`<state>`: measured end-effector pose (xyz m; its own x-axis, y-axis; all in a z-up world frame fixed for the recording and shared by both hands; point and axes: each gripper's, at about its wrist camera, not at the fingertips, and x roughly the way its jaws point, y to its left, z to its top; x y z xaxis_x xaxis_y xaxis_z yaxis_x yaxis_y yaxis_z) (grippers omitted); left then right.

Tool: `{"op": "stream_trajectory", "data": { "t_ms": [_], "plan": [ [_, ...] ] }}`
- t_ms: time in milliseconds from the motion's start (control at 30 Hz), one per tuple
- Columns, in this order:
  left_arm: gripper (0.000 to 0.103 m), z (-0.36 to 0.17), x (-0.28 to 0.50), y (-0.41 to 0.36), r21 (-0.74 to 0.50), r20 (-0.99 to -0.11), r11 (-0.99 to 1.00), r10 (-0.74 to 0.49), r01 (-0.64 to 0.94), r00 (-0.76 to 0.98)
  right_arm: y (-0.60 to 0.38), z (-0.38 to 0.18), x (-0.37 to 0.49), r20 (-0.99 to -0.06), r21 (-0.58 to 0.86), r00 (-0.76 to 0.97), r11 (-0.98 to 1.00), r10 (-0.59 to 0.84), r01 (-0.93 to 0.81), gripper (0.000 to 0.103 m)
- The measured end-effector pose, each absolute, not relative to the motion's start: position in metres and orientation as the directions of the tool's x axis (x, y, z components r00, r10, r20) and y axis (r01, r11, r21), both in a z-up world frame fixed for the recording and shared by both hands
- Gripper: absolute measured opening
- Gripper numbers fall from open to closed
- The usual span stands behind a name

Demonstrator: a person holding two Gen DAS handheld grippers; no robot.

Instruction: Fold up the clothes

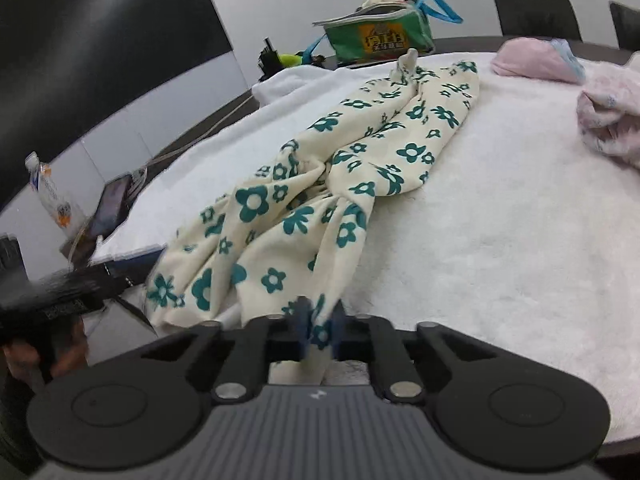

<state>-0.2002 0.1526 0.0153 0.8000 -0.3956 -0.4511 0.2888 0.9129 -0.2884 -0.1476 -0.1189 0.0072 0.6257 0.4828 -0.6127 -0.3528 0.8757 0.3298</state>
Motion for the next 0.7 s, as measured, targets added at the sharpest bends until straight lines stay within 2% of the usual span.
{"op": "stream_trajectory", "data": {
  "t_ms": [33, 100, 233, 367, 433, 467, 500, 567, 633, 700],
  "plan": [
    [0.001, 0.018, -0.203, 0.156, -0.323, -0.446, 0.898, -0.423, 0.299, 0.789, -0.118, 0.008, -0.148, -0.62, 0.313, 0.626, 0.881, 0.473, -0.356, 0.004],
    [0.0, 0.022, -0.211, 0.161, -0.381, -0.423, 0.868, -0.47, 0.318, 0.775, -0.118, 0.012, -0.15, -0.628, 0.296, 0.622, 0.883, 0.468, -0.364, 0.003],
    [0.0, 0.023, -0.223, 0.156, -0.425, -0.431, 0.812, -0.57, 0.4, 0.699, -0.117, 0.023, -0.157, -0.647, 0.24, 0.615, 0.886, 0.451, -0.397, 0.003],
    [0.006, 0.029, -0.236, 0.155, -0.36, -0.373, 0.804, -0.589, 0.474, 0.717, -0.121, 0.027, -0.161, -0.684, 0.189, 0.586, 0.882, 0.434, -0.433, 0.006],
    [0.019, 0.037, -0.233, 0.165, -0.316, -0.328, 0.835, -0.542, 0.451, 0.774, -0.131, 0.035, -0.164, -0.659, 0.188, 0.612, 0.883, 0.438, -0.43, 0.011],
    [0.038, 0.04, -0.224, 0.17, -0.296, -0.335, 0.86, -0.501, 0.415, 0.798, -0.137, 0.04, -0.165, -0.637, 0.192, 0.633, 0.886, 0.44, -0.423, 0.018],
    [0.048, 0.041, -0.213, 0.17, -0.264, -0.358, 0.886, -0.456, 0.38, 0.815, -0.141, 0.044, -0.166, -0.614, 0.2, 0.651, 0.885, 0.447, -0.42, 0.026],
    [0.049, 0.036, -0.194, 0.162, -0.187, -0.413, 0.907, -0.421, 0.377, 0.808, -0.143, 0.048, -0.163, -0.574, 0.219, 0.672, 0.879, 0.468, -0.425, 0.031],
    [0.049, 0.031, -0.174, 0.154, -0.115, -0.467, 0.92, -0.383, 0.375, 0.797, -0.138, 0.048, -0.156, -0.552, 0.236, 0.676, 0.869, 0.488, -0.434, 0.031],
    [0.033, 0.022, -0.163, 0.149, -0.105, -0.522, 0.921, -0.371, 0.374, 0.768, -0.13, 0.043, -0.151, -0.56, 0.247, 0.662, 0.863, 0.498, -0.441, 0.031]
  ]
}}
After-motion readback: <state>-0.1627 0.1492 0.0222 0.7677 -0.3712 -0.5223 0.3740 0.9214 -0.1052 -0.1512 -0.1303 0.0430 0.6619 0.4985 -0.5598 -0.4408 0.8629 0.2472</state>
